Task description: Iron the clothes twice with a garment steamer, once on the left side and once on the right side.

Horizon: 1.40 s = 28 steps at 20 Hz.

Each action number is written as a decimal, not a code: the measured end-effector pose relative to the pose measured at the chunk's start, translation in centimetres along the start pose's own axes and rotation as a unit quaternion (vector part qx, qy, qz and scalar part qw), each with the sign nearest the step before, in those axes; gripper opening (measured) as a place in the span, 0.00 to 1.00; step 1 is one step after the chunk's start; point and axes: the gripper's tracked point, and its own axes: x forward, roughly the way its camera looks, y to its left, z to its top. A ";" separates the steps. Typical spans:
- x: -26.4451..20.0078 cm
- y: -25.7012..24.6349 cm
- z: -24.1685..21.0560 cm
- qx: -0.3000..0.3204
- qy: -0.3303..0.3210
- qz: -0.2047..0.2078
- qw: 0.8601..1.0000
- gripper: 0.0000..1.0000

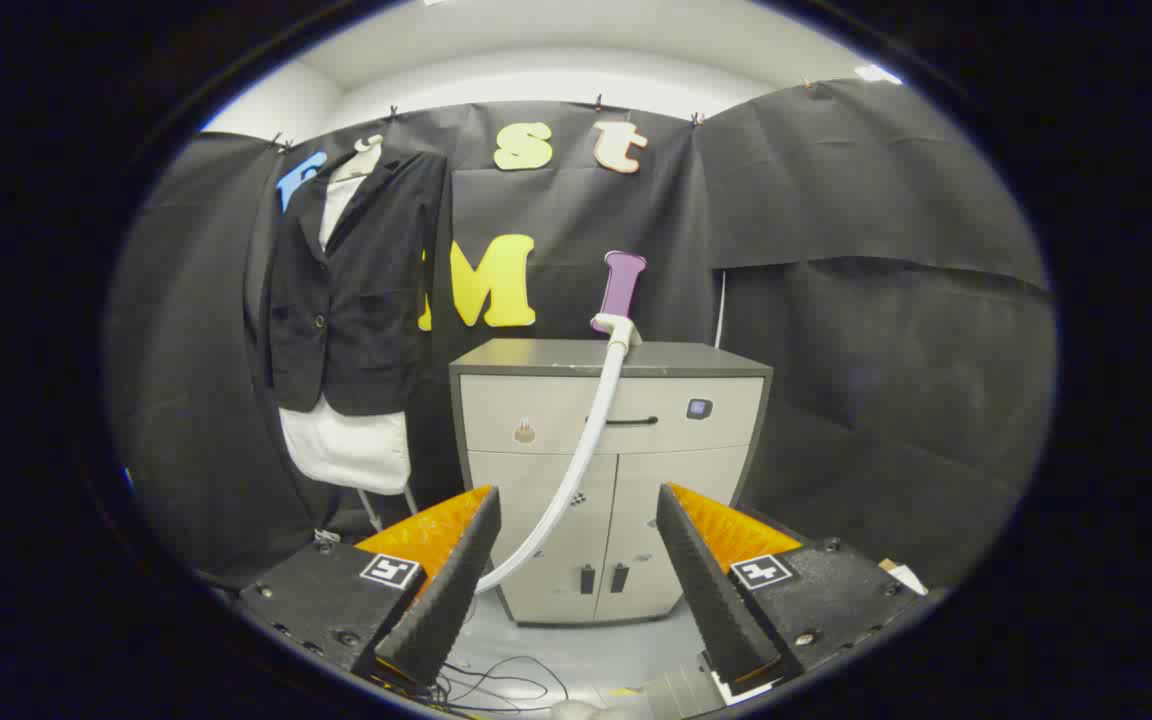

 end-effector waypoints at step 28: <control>7.5 -4.2 6.3 0.019 0.001 -0.001 1.000 0.98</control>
